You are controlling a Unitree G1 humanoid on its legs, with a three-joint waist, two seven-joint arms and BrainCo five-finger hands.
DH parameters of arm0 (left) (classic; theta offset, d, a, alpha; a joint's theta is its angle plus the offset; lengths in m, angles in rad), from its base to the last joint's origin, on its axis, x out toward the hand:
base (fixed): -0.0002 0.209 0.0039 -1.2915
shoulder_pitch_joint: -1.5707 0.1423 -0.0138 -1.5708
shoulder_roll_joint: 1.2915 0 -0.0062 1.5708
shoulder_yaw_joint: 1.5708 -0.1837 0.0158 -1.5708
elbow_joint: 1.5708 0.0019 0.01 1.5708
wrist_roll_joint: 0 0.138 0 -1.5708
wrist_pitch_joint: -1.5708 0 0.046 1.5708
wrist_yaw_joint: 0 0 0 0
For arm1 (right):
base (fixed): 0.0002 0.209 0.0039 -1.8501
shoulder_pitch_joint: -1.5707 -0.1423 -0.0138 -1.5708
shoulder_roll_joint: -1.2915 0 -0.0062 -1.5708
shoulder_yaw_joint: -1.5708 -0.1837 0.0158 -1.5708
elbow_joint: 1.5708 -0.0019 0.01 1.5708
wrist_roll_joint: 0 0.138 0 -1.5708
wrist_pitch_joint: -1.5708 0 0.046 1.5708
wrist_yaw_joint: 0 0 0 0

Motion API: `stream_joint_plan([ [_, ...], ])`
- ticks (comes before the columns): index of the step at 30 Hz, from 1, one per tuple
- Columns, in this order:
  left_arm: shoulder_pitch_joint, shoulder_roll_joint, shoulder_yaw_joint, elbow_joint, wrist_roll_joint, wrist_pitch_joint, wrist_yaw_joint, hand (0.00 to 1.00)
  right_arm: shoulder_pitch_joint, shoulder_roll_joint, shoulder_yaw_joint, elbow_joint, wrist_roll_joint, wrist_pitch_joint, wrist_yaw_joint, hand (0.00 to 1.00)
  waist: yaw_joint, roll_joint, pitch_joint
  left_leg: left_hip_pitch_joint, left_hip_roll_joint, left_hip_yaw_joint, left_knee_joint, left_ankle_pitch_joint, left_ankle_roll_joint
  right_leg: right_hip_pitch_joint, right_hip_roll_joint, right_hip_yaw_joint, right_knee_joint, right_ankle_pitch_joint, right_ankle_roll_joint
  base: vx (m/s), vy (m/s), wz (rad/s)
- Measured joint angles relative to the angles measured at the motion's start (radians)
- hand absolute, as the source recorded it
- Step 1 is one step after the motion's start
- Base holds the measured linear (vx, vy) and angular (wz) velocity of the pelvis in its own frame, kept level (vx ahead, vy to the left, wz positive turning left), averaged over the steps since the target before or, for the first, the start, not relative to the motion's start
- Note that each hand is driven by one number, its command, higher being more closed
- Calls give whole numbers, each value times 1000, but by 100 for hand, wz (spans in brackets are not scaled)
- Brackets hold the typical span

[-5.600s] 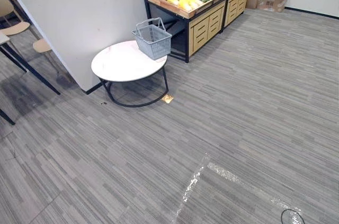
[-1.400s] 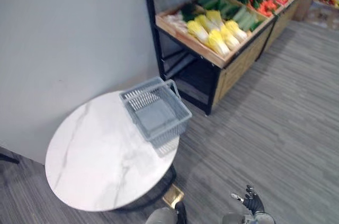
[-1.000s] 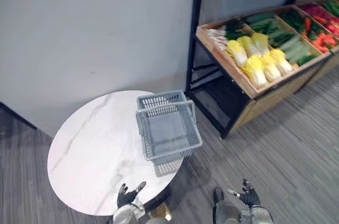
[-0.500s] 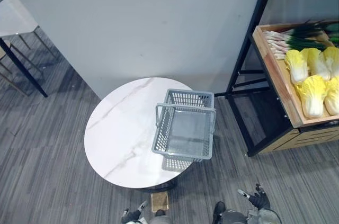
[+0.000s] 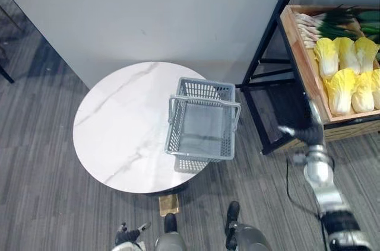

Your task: Pick vegetable in the basket

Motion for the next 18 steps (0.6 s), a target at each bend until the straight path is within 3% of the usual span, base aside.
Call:
stream_joint_plan([
  [2, -10, -4, -1, 0, 2, 15, 11, 0, -84, -41, 69, 0, -1, 15, 28, 0, 12, -2, 4, -1, 0, -1, 0, 2, 2, -3, 2, 0, 0, 4, -6, 58, -6, 1],
  [5, -13, -1, 11, -5, 40, 96, 50, 0, -197, -98, 188, 3, -77, 17, 69, 0, 29, -5, 17, -12, 4, -15, 0, 1, 1, -3, 8, 13, -3, 9, -6, 81, -2, 13],
  [9, -24, -4, 36, 5, 40, 150, 59, 0, -334, -120, 311, 53, -100, 39, 121, 0, 63, -8, 39, -18, 15, -28, 6, 1, 0, -1, 21, 24, -19, 31, -15, 69, -3, 10],
  [18, -47, -5, 41, 4, 40, 144, 28, 0, -508, -120, 424, 205, -98, 120, 248, 0, 108, 3, 85, -82, 6, -79, 60, -9, 9, 0, 10, 21, -48, 57, -15, -27, 13, 12],
])
